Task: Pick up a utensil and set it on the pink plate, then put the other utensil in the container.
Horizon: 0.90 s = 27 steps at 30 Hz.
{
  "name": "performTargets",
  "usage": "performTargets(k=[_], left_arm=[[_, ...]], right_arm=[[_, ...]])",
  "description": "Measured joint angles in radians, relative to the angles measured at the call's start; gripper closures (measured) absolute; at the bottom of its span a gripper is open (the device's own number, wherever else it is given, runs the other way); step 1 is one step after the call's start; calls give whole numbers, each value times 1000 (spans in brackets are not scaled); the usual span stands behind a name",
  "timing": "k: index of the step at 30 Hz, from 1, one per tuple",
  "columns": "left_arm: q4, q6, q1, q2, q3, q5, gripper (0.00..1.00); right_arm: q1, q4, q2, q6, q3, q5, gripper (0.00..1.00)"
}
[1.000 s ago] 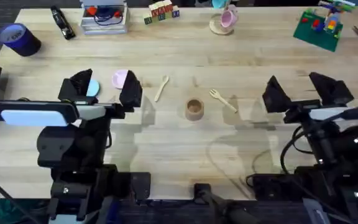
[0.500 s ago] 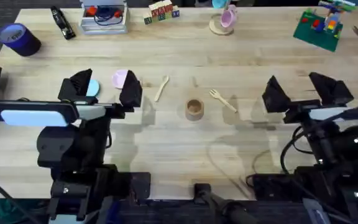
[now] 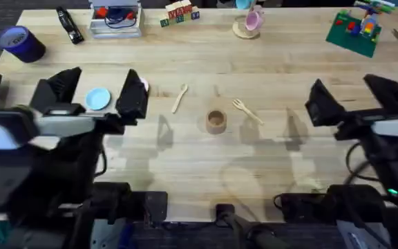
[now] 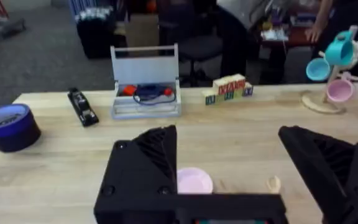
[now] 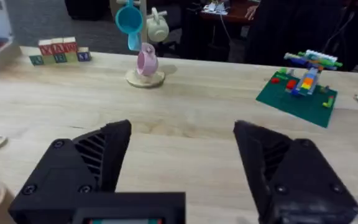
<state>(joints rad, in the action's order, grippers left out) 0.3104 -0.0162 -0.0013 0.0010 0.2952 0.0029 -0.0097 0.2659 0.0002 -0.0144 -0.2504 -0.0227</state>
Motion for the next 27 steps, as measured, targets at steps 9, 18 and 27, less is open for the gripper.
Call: performTargets(k=[9,18,27], left_arm=[[447,-3,0,82,398,0,6],[867,-3,0,380,837,0,7],[1127,-3,0,727,1161,13,7]], right_arm=[[0,265,138,0,-309,0,6],[0,510,416,0,-606,0,6],[0,743,664,0,-899,0,6]])
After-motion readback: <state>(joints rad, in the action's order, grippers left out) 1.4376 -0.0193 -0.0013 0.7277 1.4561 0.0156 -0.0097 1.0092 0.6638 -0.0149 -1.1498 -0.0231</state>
